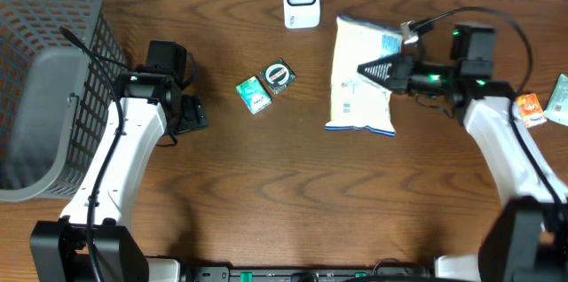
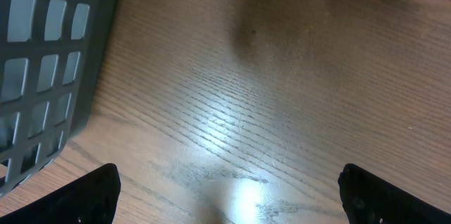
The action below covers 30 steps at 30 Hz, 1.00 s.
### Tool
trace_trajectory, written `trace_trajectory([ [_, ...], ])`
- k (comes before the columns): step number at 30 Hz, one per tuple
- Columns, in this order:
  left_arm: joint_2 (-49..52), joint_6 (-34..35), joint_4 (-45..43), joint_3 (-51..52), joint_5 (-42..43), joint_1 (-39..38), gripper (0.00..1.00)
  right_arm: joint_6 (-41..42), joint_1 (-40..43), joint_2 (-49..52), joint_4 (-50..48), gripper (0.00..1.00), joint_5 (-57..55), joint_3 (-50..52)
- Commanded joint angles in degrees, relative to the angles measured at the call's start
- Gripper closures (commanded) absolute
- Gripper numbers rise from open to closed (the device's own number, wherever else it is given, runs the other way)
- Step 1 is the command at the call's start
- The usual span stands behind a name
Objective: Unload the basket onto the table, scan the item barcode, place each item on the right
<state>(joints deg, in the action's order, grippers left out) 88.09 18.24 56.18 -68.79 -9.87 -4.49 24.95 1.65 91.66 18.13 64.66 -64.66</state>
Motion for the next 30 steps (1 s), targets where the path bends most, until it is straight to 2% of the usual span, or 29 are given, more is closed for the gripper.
trace_trajectory([
  [1,0.0,0.7,0.2,0.2,-1.1,0.2,0.02,6.9,-0.4,-7.1,-4.1,0.99,5.3,-0.7],
  [9,0.0,0.7,0.2,0.2,-1.1,0.2,0.02,11.2,-3.6,-15.2,-9.8,0.99,-3.6,-0.7],
  [14,0.0,0.8,0.1,0.2,-1.1,0.2,0.02,17.4,-6.4,-15.2,-9.7,0.99,-4.1,-0.7],
  [20,0.0,0.8,0.2,0.2,-1.1,0.2,0.02,17.4,-10.0,-15.1,-9.8,0.99,-4.2,-0.7],
  [30,0.0,0.7,0.2,0.2,-1.1,0.2,0.02,16.3,-10.1,-15.1,-9.6,0.99,-4.3,-0.7],
])
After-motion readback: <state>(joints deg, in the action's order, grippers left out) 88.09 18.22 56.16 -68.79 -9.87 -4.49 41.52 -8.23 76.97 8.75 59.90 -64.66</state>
